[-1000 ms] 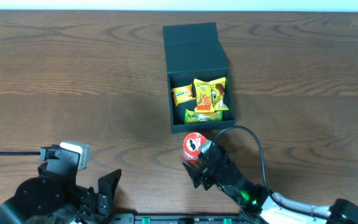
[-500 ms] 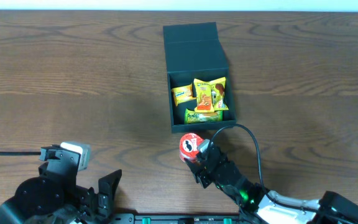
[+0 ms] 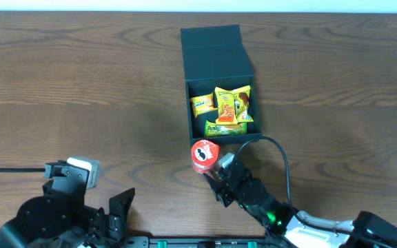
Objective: Pack container
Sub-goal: 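Grasp the red Pringles can with the right gripper and lift it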
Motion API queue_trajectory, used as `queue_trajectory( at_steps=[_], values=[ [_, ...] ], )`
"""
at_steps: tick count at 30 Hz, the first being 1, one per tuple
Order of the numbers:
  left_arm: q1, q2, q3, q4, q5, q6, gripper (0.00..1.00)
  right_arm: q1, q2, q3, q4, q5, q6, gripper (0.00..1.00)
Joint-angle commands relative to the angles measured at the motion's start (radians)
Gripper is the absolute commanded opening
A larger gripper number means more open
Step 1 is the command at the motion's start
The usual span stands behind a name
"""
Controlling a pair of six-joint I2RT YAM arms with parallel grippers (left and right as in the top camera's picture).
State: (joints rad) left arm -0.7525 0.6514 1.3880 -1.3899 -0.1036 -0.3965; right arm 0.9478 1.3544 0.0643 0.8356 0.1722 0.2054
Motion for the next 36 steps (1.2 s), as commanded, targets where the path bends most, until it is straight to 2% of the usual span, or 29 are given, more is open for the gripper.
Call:
queue_trajectory(
  at_steps=[1, 8, 15, 25, 29, 36],
  values=[
    [0.004, -0.006, 0.010, -0.005, 0.007, -0.002, 0.95, 0.010, 0.004, 0.000, 0.010, -0.005, 0.006, 0.69],
    [0.004, -0.006, 0.010, -0.005, -0.012, 0.001, 0.95, 0.009, 0.015, 0.000, 0.047, -0.003, -0.005, 0.81],
    [0.004, -0.006, 0.010, -0.004, -0.011, 0.007, 0.95, 0.009, 0.092, 0.011, 0.149, 0.004, -0.040, 0.82],
    [0.004, -0.006, 0.010, -0.004, 0.000, 0.006, 0.95, 0.009, 0.224, 0.117, 0.168, -0.011, -0.080, 0.83],
    [0.004, -0.006, 0.010, -0.004, 0.003, 0.007, 0.95, 0.009, 0.266, 0.141, 0.169, -0.011, -0.080, 0.79],
    [0.004, -0.006, 0.010, -0.004, -0.004, 0.008, 0.95, 0.009, 0.303, 0.152, 0.173, -0.010, -0.071, 0.64]
  ],
)
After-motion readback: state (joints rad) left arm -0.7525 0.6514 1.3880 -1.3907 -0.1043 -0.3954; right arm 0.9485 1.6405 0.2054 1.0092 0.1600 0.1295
